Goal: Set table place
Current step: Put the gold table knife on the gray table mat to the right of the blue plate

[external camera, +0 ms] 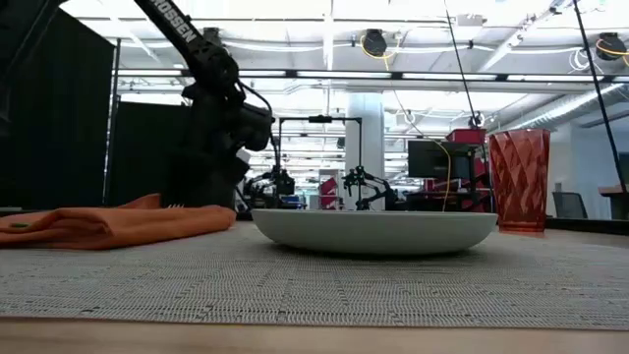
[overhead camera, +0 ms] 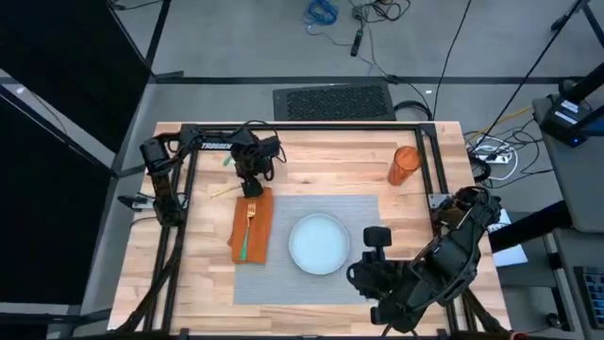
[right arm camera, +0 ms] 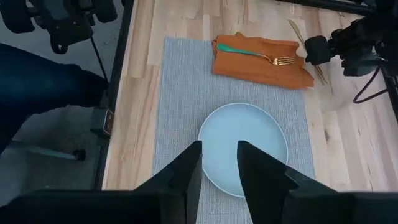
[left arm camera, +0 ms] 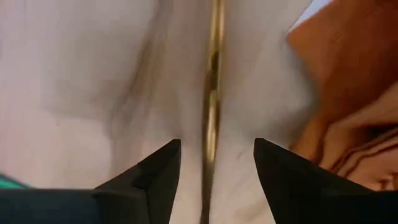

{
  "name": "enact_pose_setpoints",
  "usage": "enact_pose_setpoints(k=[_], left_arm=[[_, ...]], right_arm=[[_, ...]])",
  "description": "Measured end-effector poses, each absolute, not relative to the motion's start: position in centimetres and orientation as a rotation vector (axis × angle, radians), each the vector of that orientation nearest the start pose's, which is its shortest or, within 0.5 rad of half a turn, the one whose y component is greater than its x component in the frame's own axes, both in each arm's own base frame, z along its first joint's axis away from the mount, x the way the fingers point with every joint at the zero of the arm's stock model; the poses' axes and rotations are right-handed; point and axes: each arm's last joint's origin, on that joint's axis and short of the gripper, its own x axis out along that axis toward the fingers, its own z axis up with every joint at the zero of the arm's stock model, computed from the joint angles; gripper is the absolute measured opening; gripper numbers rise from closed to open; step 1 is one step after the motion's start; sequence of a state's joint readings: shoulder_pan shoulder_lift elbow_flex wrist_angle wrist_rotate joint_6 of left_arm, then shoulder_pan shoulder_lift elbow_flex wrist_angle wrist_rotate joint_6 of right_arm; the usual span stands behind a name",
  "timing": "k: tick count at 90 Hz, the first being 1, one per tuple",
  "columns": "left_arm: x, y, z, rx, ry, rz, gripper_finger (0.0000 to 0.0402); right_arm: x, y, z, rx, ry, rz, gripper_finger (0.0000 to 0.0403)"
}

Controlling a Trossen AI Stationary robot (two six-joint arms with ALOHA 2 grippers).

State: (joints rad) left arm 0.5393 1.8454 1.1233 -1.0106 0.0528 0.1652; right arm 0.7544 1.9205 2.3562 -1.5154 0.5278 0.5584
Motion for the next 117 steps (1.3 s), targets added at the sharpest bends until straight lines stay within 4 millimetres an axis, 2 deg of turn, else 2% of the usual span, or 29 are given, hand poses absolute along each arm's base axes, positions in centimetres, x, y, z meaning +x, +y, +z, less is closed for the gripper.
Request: enact_pose_setpoints(k=[35,45,61,65,91,117], left_arm=[[25.4,15.3,13.9,-0.358,1.665,0.192,0.0145],[25.0,15.3,13.5,-0.347,1.669,0.182,0.0111],[24.9,15.5,13.3,-0.346,1.663,0.19,0.0023],[24.9,15.5,13.3,-0.34,1.662,0.18,0.0012],[25.0,15.5,13.3,-0.311,1.671,0.165,0.0003],[26.5,14.7,14.4,-0.189,1.704,0.143,0.0]], right_arm=[[26.7,23.0,42.8,-0.111,0.863,-0.041,0.0086],[26.7,23.1,42.8,-0.108,0.858,-0.037,0.0086],[26.8,23.1,42.9,-0.108,0.857,-0.038,0.0086],[26.8,23.1,42.9,-0.107,0.856,-0.038,0.0086],[26.8,23.1,42.9,-0.101,0.846,-0.033,0.0086],[26.8,23.1,42.9,-0.111,0.847,-0.029,0.0086]])
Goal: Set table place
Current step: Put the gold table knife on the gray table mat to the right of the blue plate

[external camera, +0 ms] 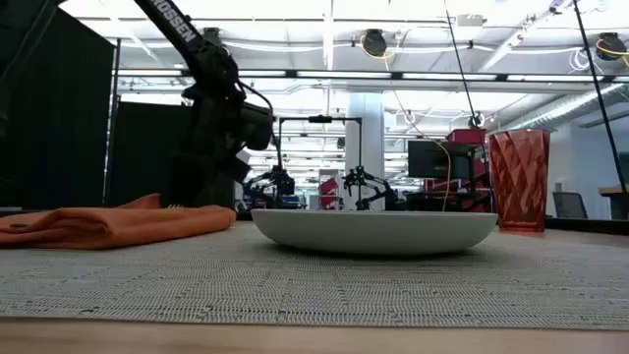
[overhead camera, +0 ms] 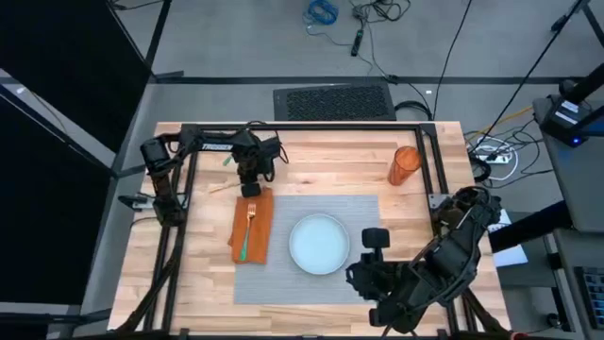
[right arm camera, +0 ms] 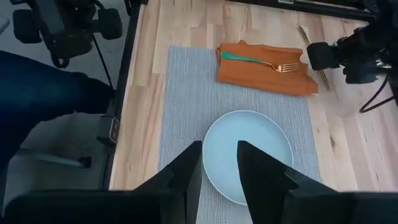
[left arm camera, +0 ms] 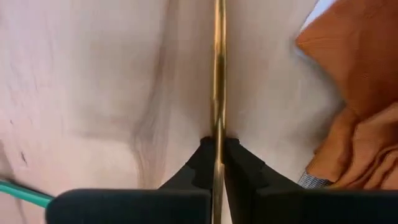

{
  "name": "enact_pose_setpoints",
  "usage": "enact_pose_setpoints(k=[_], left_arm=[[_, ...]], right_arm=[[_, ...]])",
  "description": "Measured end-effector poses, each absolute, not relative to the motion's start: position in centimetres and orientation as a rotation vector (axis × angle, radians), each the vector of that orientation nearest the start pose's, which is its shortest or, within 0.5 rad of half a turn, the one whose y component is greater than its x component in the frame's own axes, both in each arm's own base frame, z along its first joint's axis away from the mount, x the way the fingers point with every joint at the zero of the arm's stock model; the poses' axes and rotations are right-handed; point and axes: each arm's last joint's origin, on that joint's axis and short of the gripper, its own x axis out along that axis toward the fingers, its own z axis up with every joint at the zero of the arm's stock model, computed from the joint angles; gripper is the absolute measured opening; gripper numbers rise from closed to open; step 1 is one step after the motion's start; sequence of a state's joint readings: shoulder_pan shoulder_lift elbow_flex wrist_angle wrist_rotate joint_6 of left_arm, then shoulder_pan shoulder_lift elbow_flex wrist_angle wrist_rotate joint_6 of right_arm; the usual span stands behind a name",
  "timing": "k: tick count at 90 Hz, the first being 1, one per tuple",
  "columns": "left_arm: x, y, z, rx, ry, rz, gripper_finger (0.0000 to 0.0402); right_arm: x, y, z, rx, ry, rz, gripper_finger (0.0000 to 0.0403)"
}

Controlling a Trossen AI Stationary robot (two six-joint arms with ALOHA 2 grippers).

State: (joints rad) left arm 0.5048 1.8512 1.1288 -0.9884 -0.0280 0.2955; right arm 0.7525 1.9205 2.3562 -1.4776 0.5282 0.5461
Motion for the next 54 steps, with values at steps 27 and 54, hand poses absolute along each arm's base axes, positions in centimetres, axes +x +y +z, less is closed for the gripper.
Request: enact_pose_setpoints(k=[27,54], left_arm=[[28.2,13.9,16.2,-0.07,1.702,0.145,0.0],[30.2,11.9,18.6,0.123,1.717,0.126,0.0]], right_arm=[[26.8,23.1,42.9,-0.111,0.847,-0.029,0.0086],[26.4,22.9,43.3,-0.085,0.823,-0.056,0.0086]])
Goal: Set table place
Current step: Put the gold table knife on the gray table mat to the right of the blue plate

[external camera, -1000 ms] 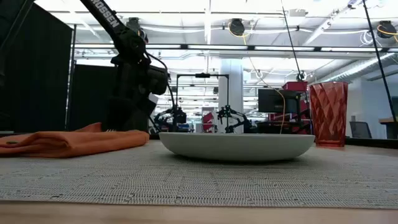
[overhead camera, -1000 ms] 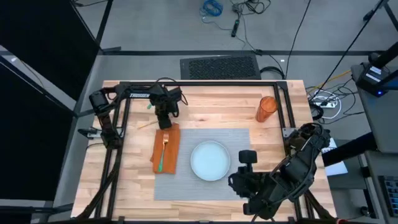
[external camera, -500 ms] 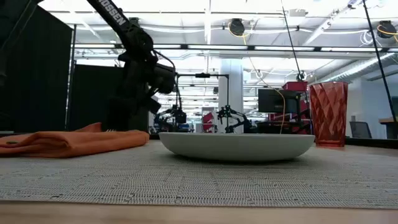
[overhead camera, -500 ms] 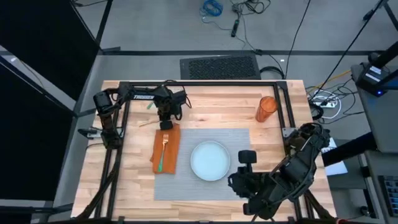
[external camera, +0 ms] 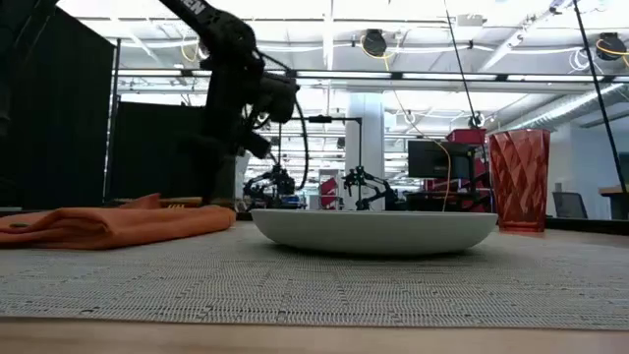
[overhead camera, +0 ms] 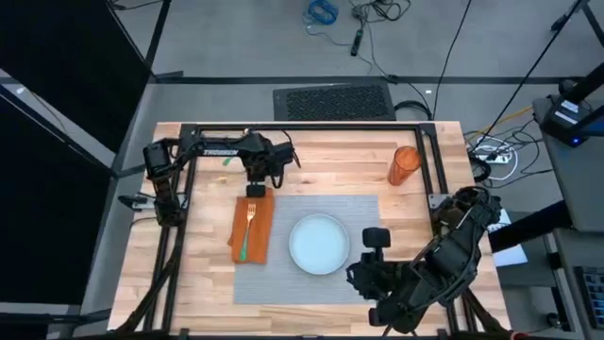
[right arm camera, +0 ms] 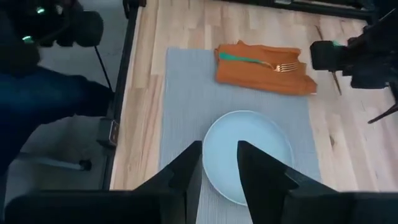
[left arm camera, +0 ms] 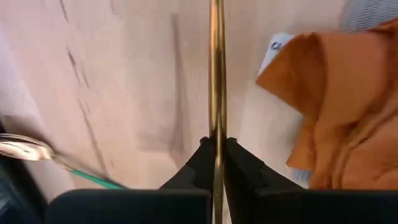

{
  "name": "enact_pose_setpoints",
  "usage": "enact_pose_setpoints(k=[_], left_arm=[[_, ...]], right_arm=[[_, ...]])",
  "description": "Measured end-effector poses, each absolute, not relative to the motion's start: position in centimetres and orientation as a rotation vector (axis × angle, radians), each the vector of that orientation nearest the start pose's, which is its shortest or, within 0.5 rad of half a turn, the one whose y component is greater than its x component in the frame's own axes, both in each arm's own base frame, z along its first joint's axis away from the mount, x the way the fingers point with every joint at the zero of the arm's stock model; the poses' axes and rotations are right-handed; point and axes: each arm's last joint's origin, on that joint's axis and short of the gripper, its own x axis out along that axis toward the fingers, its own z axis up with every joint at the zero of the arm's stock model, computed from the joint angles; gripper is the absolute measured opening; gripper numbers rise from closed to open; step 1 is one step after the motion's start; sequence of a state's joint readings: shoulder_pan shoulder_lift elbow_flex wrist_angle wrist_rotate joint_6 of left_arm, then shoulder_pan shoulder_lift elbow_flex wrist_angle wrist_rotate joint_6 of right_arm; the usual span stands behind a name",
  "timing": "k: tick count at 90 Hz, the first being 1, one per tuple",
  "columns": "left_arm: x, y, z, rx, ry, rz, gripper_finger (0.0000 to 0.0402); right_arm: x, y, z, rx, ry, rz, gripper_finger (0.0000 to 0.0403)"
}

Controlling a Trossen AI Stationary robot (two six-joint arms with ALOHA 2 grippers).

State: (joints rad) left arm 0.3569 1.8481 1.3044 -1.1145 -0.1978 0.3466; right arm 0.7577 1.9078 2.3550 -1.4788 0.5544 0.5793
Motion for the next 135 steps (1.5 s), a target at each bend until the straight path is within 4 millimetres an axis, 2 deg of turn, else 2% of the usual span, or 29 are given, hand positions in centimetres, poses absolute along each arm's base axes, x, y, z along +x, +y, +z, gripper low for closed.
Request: enact_pose_setpoints(k=[35,49,61,70,83,89,97,108,121,135], left_arm=[[33.8,7.9,23.5,0.315,1.585,0.105,0.0003],[34.5,6.4,24.4,0.363,1.551,0.081,0.0002],[34.0,5.7,24.4,0.388,1.609,0.069,0.0001],[33.3,6.6,24.3,0.341,1.665,0.105,0.0001],[32.5,10.0,23.3,0.132,1.721,0.181,0.0003],[32.4,11.5,22.4,0.04,1.736,0.169,0.0017],[32.3,12.8,21.3,0.007,1.775,0.142,0.0053],[32.5,13.2,20.3,0.011,1.783,0.045,0.012],[33.2,13.5,20.2,0.08,1.71,0.011,0.0196],[33.6,13.4,20.2,0.124,1.671,-0.037,0.0222]], right_arm=[[21.0,20.0,48.9,-0.014,0.489,-0.225,0.0086],[20.1,19.2,50.3,-0.031,0.392,-0.256,0.0086],[19.9,18.7,51.1,-0.028,0.352,-0.255,0.0086],[20.0,18.8,51.2,-0.041,0.347,-0.251,0.0086],[20.0,18.9,51.2,-0.043,0.345,-0.254,0.0086],[20.0,18.9,51.2,-0.042,0.346,-0.254,0.0086],[20.0,18.9,51.1,-0.043,0.35,-0.25,0.0086],[20.0,18.9,51.0,-0.047,0.365,-0.235,0.0086],[20.0,18.9,50.5,-0.095,0.4,-0.243,0.0086],[20.3,18.9,50.0,-0.124,0.423,-0.262,0.0086]])
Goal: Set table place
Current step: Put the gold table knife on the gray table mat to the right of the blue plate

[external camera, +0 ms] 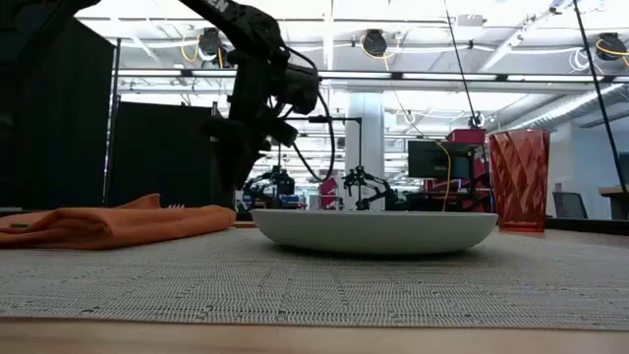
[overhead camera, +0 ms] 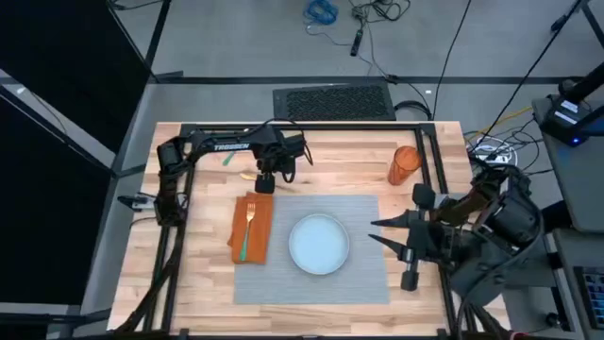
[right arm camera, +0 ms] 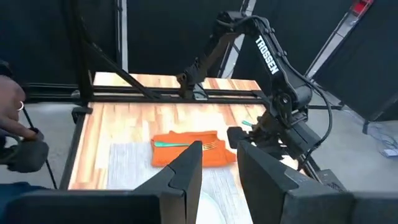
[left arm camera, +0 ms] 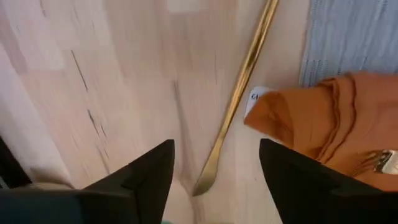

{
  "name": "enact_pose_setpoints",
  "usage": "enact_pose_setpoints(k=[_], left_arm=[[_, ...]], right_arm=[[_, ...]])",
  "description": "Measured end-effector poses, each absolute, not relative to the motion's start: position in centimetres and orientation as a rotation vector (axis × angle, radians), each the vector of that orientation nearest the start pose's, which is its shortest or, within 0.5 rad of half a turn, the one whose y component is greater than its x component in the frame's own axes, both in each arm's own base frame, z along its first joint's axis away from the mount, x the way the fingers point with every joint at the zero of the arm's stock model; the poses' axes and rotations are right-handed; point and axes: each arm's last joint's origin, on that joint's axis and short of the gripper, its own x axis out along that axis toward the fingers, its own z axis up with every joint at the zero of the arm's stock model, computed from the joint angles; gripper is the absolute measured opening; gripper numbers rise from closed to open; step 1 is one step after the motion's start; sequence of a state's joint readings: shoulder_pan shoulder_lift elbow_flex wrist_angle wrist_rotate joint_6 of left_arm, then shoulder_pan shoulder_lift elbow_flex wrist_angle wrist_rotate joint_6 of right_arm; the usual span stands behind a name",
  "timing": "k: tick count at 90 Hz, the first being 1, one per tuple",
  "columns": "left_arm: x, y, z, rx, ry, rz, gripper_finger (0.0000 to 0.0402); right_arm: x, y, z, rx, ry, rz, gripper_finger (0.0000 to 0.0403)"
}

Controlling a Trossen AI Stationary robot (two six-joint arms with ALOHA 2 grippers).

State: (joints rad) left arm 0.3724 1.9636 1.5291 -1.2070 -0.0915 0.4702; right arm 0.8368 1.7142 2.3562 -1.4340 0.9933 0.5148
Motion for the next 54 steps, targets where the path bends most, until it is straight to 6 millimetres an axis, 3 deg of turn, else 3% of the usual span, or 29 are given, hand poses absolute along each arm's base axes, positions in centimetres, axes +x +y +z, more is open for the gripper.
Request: enact_pose_setpoints(k=[54], left_arm=[[36.0,11.1,19.1,0.236,1.542,-0.209,0.0223]], right_arm=[[21.2,19.7,49.3,-0.106,0.445,-0.249,0.0086]])
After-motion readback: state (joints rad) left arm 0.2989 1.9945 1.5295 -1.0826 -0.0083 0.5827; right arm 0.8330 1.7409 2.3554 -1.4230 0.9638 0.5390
